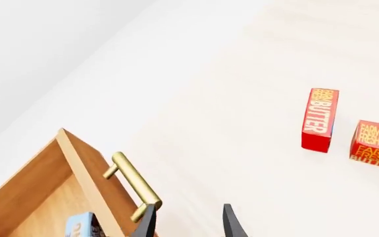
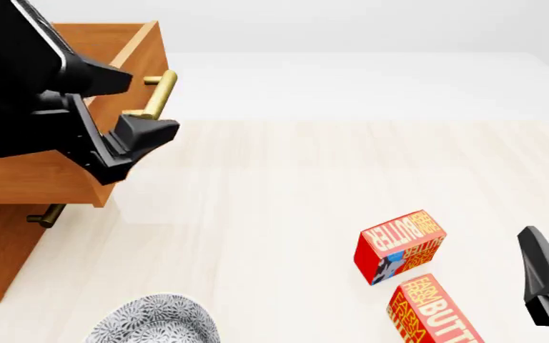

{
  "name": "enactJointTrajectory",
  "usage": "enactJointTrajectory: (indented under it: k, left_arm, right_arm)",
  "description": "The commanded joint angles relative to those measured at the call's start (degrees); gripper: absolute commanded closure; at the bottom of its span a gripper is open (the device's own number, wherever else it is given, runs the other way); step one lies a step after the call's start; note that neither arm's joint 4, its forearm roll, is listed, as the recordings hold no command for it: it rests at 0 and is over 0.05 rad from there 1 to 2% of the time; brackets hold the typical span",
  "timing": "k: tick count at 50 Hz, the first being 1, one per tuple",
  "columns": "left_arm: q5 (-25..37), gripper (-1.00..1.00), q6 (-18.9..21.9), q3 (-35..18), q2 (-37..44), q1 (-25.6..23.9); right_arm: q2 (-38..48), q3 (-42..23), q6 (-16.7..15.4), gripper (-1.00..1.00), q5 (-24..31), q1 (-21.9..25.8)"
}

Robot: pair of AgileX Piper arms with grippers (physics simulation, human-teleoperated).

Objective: Put the chocolate pudding in the top drawer of the cabinet and close it.

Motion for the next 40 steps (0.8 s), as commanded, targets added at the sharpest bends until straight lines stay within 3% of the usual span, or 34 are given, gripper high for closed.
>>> enactJointTrajectory:
  k: [1, 40]
  left_arm:
    - [-2.66, -1.0, 0.77, 3.02, 1.79, -0.19]
    - [-12.1, -1.0, 5.23, 10.52, 9.65, -3.07]
  right_arm:
    - [0.01, 0.0, 0.0, -1.0, 0.0, 0.01]
    - [0.02, 0.0, 0.0, -1.0, 0.0, 0.0]
